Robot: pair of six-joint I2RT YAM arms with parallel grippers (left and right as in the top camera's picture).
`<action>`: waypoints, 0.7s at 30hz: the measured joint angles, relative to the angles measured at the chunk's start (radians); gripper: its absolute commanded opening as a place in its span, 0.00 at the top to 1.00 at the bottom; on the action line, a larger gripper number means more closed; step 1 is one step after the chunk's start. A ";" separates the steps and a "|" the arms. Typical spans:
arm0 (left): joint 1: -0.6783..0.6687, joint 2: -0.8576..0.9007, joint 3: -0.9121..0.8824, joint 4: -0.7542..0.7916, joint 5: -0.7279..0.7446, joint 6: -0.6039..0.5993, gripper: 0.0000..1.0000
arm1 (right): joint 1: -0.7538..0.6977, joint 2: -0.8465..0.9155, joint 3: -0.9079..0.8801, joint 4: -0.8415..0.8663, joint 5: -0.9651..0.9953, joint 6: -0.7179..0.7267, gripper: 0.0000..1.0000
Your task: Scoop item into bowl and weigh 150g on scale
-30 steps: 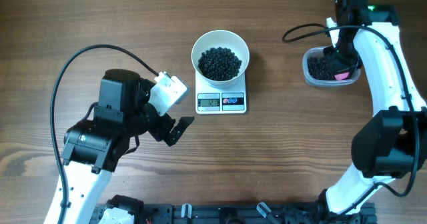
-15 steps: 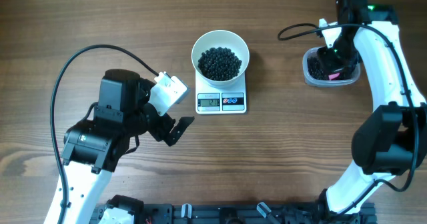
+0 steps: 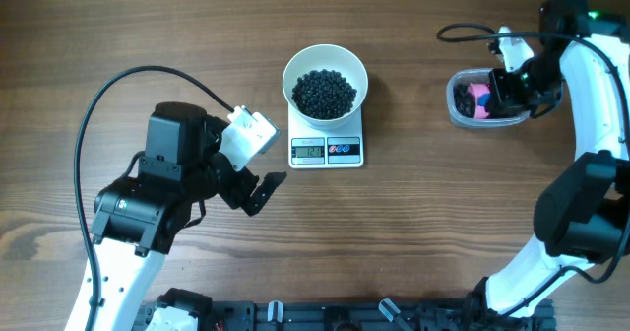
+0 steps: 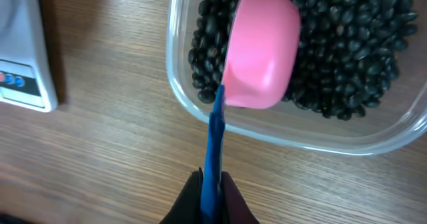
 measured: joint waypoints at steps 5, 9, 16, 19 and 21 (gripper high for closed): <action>0.000 0.000 0.000 0.000 0.000 0.000 0.00 | -0.076 0.000 0.000 -0.019 -0.122 -0.010 0.96; 0.000 0.000 0.000 0.000 0.000 0.000 0.00 | -0.114 0.000 0.000 -0.026 -0.155 -0.010 0.96; 0.000 0.000 0.000 0.000 0.000 0.000 0.00 | -0.251 0.014 -0.017 -0.020 -0.262 -0.023 0.96; 0.000 0.000 0.000 0.000 0.000 0.000 0.00 | -0.315 0.015 -0.017 -0.029 -0.321 -0.048 0.96; 0.000 0.000 0.000 0.000 0.000 0.000 0.00 | -0.360 0.015 -0.017 -0.043 -0.351 -0.062 0.96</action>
